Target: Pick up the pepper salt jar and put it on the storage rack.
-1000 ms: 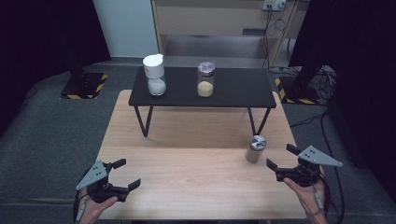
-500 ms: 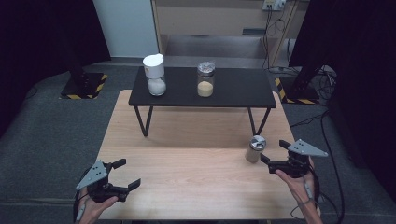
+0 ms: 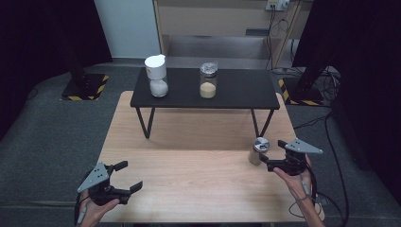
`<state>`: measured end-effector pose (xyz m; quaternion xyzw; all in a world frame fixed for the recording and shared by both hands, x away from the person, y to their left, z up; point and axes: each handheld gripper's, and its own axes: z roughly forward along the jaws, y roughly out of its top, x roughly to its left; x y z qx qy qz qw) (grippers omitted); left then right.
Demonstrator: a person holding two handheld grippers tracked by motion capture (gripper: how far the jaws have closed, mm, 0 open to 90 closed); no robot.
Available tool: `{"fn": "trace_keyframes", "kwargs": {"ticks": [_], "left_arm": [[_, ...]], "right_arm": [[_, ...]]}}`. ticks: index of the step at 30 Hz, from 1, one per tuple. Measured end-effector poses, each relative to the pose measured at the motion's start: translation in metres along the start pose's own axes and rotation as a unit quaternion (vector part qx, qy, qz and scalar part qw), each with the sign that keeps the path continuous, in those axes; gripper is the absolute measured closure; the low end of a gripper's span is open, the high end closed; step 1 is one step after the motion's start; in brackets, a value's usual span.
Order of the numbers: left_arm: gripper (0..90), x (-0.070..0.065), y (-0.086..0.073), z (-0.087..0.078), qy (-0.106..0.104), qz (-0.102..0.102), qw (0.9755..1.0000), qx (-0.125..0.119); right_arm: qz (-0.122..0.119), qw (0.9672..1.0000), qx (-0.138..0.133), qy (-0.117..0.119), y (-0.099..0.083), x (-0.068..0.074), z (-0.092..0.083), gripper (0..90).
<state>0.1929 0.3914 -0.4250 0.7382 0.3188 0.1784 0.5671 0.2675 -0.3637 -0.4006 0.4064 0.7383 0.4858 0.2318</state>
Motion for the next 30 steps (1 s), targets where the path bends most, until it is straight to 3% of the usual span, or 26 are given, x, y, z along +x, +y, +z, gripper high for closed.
{"fn": "trace_keyframes", "kwargs": {"ticks": [13,30], "left_arm": [[2.4,0.0,0.0,0.0,-0.001,-0.001,1.0,0.001],[2.4,0.001,0.0,0.0,0.0,-0.001,1.0,0.001]], "right_arm": [[-0.001,0.9998,0.017,0.004,0.0,-0.006,0.021,7.0],[0.001,0.9996,0.024,0.014,0.001,-0.015,0.044,16.8]]}}
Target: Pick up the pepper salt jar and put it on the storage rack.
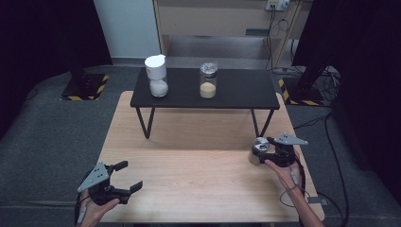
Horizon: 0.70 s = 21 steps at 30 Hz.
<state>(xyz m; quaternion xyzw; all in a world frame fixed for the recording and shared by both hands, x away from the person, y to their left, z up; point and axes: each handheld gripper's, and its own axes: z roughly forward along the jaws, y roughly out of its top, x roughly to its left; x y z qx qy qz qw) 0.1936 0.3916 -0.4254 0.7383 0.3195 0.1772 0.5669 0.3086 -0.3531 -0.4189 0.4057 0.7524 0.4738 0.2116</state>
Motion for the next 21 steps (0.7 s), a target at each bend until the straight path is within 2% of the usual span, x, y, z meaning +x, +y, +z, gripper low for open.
{"fn": "trace_keyframes", "kwargs": {"ticks": [5,12,21], "left_arm": [[2.4,0.0001,-0.0001,0.0,0.0,0.0,1.0,0.0],[2.4,0.0004,-0.0003,0.0002,0.0,0.0,1.0,0.0],[2.4,0.0003,-0.0004,0.0004,0.0,-0.001,1.0,0.0]], "right_arm": [[-0.001,1.0,0.0,0.0,-0.0005,-0.0008,0.0049,21.6],[-0.009,0.9999,-0.007,0.003,-0.0029,-0.001,0.0067,34.2],[-0.014,0.9999,-0.007,0.002,-0.0024,0.0002,0.0064,35.4]]}}
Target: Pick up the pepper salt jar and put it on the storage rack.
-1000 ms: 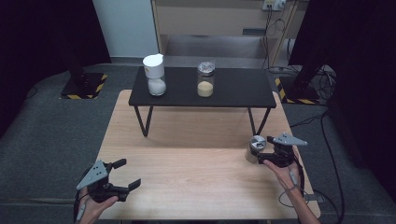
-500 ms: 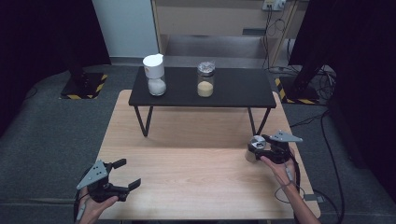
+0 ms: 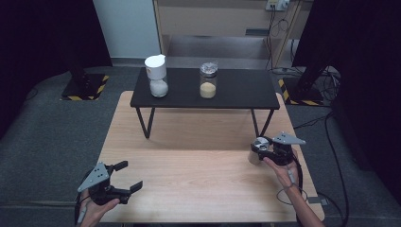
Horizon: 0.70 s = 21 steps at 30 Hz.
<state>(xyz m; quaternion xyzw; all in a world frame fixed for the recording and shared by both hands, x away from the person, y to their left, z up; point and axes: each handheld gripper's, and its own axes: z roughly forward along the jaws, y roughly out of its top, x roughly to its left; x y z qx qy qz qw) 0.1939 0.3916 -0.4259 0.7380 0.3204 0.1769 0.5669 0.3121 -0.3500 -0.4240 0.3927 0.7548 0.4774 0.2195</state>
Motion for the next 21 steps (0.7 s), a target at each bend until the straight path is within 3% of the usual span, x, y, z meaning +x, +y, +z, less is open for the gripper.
{"fn": "trace_keyframes", "kwargs": {"ticks": [7,21], "left_arm": [[2.5,0.0,0.0,0.0,0.0,-0.001,1.0,-0.001],[2.5,0.0,0.0,0.0,0.0,0.0,1.0,-0.001]], "right_arm": [[-0.015,0.9999,0.002,0.004,0.002,0.0,0.0,35.6],[-0.019,0.9995,-0.001,0.025,0.013,-0.005,-0.006,35.6]]}}
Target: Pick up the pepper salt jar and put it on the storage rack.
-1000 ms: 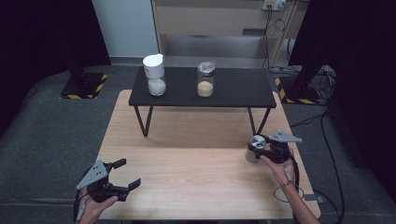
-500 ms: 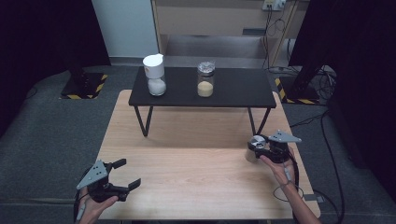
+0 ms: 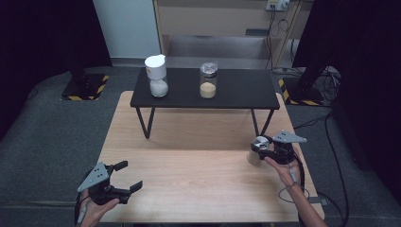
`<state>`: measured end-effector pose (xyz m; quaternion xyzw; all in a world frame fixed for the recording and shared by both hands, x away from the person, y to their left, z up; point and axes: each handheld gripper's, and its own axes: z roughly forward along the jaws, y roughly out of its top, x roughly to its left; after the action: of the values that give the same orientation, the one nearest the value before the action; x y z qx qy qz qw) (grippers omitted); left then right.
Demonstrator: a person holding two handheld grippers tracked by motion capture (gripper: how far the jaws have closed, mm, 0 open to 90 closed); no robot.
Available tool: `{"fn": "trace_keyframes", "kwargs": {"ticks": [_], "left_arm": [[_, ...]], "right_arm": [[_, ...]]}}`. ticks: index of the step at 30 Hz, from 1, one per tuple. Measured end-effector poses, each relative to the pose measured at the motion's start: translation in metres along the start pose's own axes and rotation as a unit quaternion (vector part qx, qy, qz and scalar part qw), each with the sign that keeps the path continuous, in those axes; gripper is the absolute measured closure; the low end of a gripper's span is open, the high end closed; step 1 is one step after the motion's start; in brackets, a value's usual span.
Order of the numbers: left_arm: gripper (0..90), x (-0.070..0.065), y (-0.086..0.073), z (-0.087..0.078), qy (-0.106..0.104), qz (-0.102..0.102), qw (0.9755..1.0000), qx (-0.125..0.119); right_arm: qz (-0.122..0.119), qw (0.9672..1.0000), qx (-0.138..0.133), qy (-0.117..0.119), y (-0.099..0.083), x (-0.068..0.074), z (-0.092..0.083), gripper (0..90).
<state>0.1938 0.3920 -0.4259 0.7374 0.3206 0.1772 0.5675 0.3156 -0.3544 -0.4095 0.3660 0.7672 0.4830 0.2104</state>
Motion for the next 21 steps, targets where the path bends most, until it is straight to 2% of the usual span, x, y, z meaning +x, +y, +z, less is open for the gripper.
{"fn": "trace_keyframes", "kwargs": {"ticks": [10,21], "left_arm": [[2.5,0.0,0.0,0.0,0.0,0.0,1.0,0.0],[2.6,0.0,0.0,0.0,0.0,0.001,1.0,0.0]], "right_arm": [[-0.01,0.9991,0.003,0.04,0.023,-0.002,-0.005,35.6],[-0.027,0.9958,0.007,0.087,0.053,-0.002,-0.012,35.6]]}}
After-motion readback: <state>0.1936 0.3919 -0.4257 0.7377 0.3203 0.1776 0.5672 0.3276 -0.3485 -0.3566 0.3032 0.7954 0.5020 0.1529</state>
